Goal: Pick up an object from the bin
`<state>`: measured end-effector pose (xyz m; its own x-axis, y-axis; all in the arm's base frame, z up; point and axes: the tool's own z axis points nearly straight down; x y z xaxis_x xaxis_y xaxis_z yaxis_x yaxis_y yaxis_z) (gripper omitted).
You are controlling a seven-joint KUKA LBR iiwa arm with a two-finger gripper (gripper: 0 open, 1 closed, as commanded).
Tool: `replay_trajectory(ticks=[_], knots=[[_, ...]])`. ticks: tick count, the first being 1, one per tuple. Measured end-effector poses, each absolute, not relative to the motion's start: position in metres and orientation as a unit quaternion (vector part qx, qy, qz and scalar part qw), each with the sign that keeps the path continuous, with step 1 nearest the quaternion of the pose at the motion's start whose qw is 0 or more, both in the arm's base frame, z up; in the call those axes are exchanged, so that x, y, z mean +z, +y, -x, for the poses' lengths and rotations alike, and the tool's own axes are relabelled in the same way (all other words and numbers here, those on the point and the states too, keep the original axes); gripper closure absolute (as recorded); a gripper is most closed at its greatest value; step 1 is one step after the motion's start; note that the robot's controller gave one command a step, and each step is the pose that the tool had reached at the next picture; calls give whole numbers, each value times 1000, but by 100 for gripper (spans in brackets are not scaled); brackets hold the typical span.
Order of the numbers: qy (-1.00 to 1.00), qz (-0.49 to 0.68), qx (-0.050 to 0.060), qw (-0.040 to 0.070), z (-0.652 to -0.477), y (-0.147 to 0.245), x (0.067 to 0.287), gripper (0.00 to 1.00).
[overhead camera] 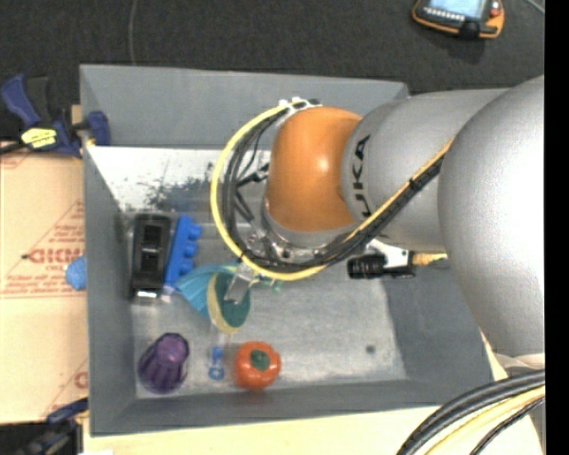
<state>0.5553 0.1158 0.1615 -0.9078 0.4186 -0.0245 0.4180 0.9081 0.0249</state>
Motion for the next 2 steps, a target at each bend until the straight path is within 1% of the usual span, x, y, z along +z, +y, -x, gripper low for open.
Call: replay_trajectory(ticks=[1,2], knots=[[976,-218,10,15,-559,110,159,100],[977,-214,11,17,-566,112,179,100]])
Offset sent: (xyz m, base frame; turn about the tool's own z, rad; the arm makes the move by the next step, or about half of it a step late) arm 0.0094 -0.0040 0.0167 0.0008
